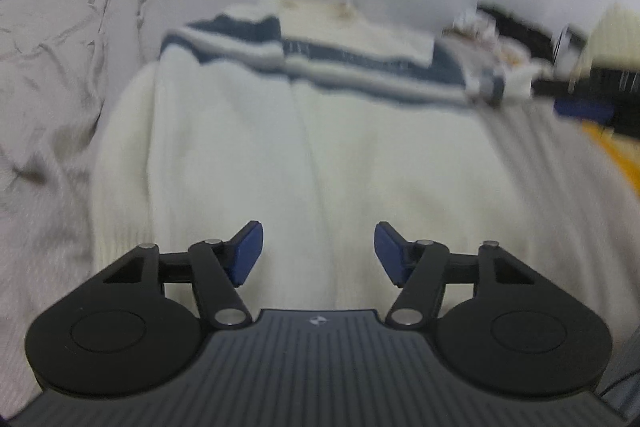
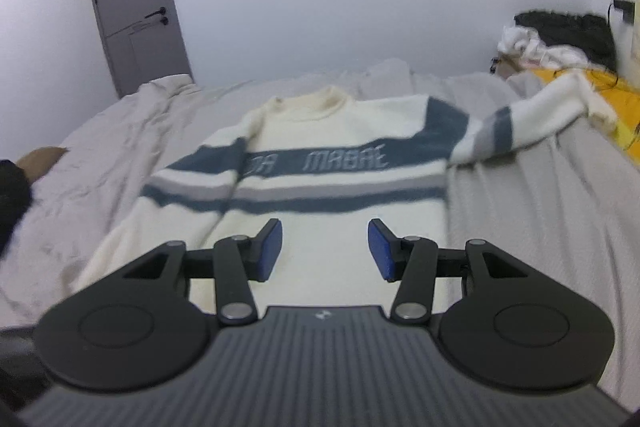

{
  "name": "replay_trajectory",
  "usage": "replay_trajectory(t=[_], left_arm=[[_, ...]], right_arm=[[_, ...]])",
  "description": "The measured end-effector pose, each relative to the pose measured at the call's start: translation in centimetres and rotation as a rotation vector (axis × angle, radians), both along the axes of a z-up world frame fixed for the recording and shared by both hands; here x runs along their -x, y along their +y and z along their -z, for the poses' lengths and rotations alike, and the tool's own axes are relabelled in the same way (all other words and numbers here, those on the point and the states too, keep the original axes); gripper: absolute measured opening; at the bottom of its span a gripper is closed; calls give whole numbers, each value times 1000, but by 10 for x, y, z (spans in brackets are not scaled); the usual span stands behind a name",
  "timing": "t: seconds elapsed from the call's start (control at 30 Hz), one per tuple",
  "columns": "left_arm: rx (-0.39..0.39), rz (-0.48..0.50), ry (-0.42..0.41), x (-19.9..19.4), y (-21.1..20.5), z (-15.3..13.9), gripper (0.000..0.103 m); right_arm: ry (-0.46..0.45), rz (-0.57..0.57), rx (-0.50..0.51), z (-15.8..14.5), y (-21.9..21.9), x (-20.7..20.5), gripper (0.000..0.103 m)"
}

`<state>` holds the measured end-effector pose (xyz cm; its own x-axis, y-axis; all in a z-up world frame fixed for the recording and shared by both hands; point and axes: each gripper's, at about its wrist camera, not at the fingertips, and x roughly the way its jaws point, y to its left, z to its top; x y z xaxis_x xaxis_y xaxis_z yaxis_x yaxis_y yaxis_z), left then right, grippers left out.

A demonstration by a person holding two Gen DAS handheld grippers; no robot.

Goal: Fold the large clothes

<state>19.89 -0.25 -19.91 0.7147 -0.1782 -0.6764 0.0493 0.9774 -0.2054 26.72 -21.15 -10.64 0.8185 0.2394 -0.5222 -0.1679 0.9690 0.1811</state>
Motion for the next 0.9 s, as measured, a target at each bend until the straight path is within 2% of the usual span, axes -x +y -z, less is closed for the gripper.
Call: replay_trajectory(t=[0.17, 0.2, 0.23, 0.27, 0.3, 0.33, 0.47, 0.6, 0.77, 0.9], left_arm=[[-175, -14, 92, -1, -19, 21, 67], [-197, -13, 102, -1, -20, 22, 62], [-226, -12, 105, -1, -21, 22, 49], [-256, -13, 107, -2, -21, 21, 42], [-265, -16, 111, -1, -18, 19, 23], [-265, -19, 118, -1, -13, 15, 16], [-252, -64, 75, 0, 22, -21, 14], [-257, -175, 20, -13, 86, -78, 13], [-355, -378, -62, -70, 185, -147, 13], [-502, -538, -127, -134, 247, -170, 13]], right_arm=[[63, 37, -90, 16, -5, 8, 50], [76, 42, -93, 21, -4, 11, 50], [87, 43, -88, 26, -4, 14, 50], [97, 47, -77, 30, -6, 13, 50], [109, 55, -60, 36, -7, 11, 50], [122, 61, -49, 40, -9, 11, 50], [176, 98, -89, 54, -21, 5, 50], [198, 121, -137, 59, -25, -5, 50], [199, 120, -138, 64, -21, -17, 50], [209, 120, -108, 71, -13, -31, 50]])
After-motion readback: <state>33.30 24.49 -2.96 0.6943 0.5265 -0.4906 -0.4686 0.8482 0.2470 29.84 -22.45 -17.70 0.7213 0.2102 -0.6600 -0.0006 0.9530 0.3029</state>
